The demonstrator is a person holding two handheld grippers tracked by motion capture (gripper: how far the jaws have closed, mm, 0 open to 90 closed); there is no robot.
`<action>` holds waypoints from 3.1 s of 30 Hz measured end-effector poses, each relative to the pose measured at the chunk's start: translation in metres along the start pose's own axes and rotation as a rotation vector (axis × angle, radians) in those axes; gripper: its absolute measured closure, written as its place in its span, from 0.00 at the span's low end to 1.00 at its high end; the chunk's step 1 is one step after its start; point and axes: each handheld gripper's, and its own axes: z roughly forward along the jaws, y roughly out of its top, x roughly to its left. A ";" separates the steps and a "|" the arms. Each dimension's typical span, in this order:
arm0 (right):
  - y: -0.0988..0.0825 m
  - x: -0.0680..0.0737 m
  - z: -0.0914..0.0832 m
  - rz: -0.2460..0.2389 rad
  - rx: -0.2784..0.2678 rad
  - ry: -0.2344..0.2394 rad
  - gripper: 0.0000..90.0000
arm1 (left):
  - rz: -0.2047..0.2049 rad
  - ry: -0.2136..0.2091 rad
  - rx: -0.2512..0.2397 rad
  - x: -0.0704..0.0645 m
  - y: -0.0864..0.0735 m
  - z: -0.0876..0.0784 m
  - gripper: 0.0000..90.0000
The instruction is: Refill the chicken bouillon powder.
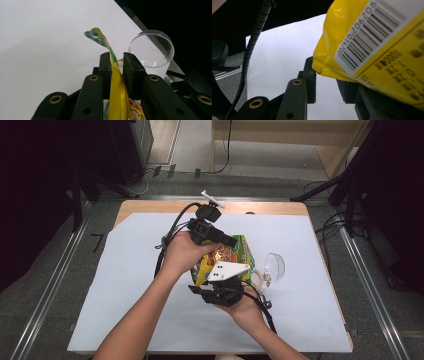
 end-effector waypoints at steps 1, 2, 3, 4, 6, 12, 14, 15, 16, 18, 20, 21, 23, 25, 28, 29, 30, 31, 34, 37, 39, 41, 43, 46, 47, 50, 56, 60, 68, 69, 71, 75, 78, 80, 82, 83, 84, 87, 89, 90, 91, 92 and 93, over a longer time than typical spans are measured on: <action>0.000 0.000 0.000 0.001 -0.001 0.000 0.79 | 0.001 0.001 0.001 0.000 0.000 0.000 0.86; 0.000 0.000 0.000 0.001 0.000 0.001 0.79 | 0.001 0.001 0.001 0.000 0.000 0.000 0.86; 0.000 0.000 0.000 0.001 -0.001 0.000 0.79 | 0.002 0.001 0.001 0.000 0.000 0.000 0.86; 0.000 0.000 0.000 0.001 -0.001 0.000 0.79 | 0.002 0.001 0.001 0.000 0.000 0.000 0.86; 0.000 0.000 0.000 0.001 -0.001 0.001 0.79 | 0.001 0.001 0.002 0.000 0.000 0.000 0.86; 0.000 0.001 0.001 0.004 0.003 0.004 0.79 | -0.002 -0.001 0.002 0.001 -0.001 0.000 0.86; 0.000 0.001 0.001 0.006 0.004 0.004 0.79 | -0.003 -0.002 0.003 0.001 -0.001 0.000 0.86; 0.000 0.001 0.001 0.004 0.003 0.005 0.79 | -0.002 -0.002 0.002 0.001 -0.001 0.000 0.86; 0.000 0.001 0.001 0.004 0.003 0.004 0.79 | -0.002 -0.002 0.002 0.001 -0.001 0.000 0.86; 0.000 0.001 0.001 0.004 0.003 0.004 0.79 | -0.002 -0.001 0.002 0.001 -0.001 0.000 0.86; 0.000 0.001 0.001 0.004 0.003 0.005 0.79 | -0.002 -0.002 0.002 0.001 -0.001 0.000 0.86; 0.000 0.001 0.001 0.003 0.003 0.005 0.79 | -0.002 -0.002 0.002 0.001 -0.001 0.000 0.86; 0.000 0.001 0.001 0.003 0.003 0.004 0.79 | -0.002 -0.002 0.002 0.001 -0.001 0.000 0.86; 0.000 0.001 0.001 0.005 0.004 0.004 0.79 | -0.002 -0.002 0.002 0.001 -0.001 0.001 0.86; 0.000 0.001 0.001 0.004 0.004 0.004 0.79 | -0.002 -0.002 0.002 0.001 -0.001 0.001 0.86; 0.000 0.001 0.001 0.004 0.004 0.004 0.79 | -0.002 -0.002 0.002 0.001 -0.001 0.001 0.86; -0.001 0.001 0.001 0.003 0.003 0.004 0.79 | -0.002 -0.002 0.002 0.001 -0.001 0.001 0.86; 0.000 0.001 0.001 0.005 0.005 0.003 0.79 | -0.002 -0.003 0.002 0.001 -0.001 0.001 0.86; -0.001 0.001 0.001 0.005 0.005 0.003 0.79 | -0.003 -0.002 0.002 0.001 -0.001 0.001 0.86; -0.001 0.001 0.001 0.005 0.006 0.003 0.79 | -0.003 -0.003 0.002 0.001 -0.002 0.001 0.86; -0.001 0.001 0.001 0.005 0.006 0.003 0.79 | -0.003 -0.003 0.002 0.001 -0.002 0.001 0.86; -0.001 0.001 0.001 0.006 0.006 0.002 0.79 | -0.004 -0.004 0.001 0.001 -0.002 0.001 0.86; -0.001 0.001 0.001 0.005 0.006 0.002 0.79 | -0.004 -0.004 0.001 0.001 -0.002 0.001 0.86; -0.001 0.001 0.001 0.004 0.006 0.002 0.79 | -0.004 -0.004 0.001 0.001 -0.002 0.001 0.86; -0.001 0.001 0.001 0.004 0.006 0.002 0.79 | -0.003 -0.004 0.001 0.001 -0.002 0.001 0.86; 0.000 0.001 0.000 -0.004 0.005 0.001 0.79 | -0.004 -0.007 -0.005 0.001 -0.001 0.000 0.86; 0.000 0.000 0.000 0.001 0.003 0.001 0.79 | 0.003 -0.002 0.011 -0.002 0.000 0.002 0.86; 0.000 0.001 0.000 0.004 0.004 0.004 0.79 | -0.002 -0.002 0.013 -0.002 0.000 0.002 0.86; 0.000 0.001 0.001 0.003 0.007 0.004 0.79 | 0.001 -0.005 0.011 -0.001 -0.001 0.002 0.86; 0.000 0.001 0.001 0.003 0.008 0.003 0.79 | 0.001 -0.006 0.010 -0.001 -0.001 0.002 0.86; 0.000 0.001 0.001 0.000 0.010 0.003 0.79 | -0.001 -0.007 0.009 0.000 -0.002 0.002 0.86; -0.001 0.002 0.001 0.002 0.008 0.002 0.79 | -0.002 -0.007 0.011 0.000 -0.002 0.002 0.86; -0.002 0.002 0.001 0.005 -0.002 0.002 0.79 | 0.000 -0.005 0.013 -0.001 -0.002 0.002 0.86; -0.004 0.003 0.002 0.011 -0.010 0.001 0.79 | 0.002 -0.005 0.013 -0.001 -0.003 0.002 0.86; -0.002 0.003 0.001 0.014 -0.008 0.005 0.79 | -0.002 -0.009 0.006 -0.001 -0.002 0.001 0.86; -0.002 0.003 0.001 0.014 -0.008 0.005 0.79 | -0.005 -0.010 0.006 0.000 -0.002 0.001 0.86; -0.002 0.003 0.001 0.015 -0.012 0.005 0.79 | -0.008 -0.011 0.005 0.000 -0.002 0.001 0.86; 0.000 0.004 0.000 0.027 -0.011 0.012 0.79 | -0.006 -0.009 0.009 0.000 0.000 0.001 0.86; 0.000 0.003 0.000 0.025 -0.009 0.014 0.79 | -0.007 -0.011 0.010 0.000 0.000 0.001 0.86; 0.000 0.003 0.000 0.024 -0.007 0.013 0.79 | -0.007 -0.010 0.011 0.000 0.000 0.001 0.86; 0.000 0.003 0.000 0.023 -0.006 0.012 0.79 | -0.007 -0.010 0.013 0.000 0.000 0.002 0.86; 0.000 0.003 0.000 0.023 -0.006 0.012 0.79 | -0.007 -0.009 0.015 0.000 0.000 0.002 0.86; 0.000 0.002 0.000 0.019 -0.006 0.011 0.79 | -0.008 -0.010 0.016 0.000 0.000 0.002 0.86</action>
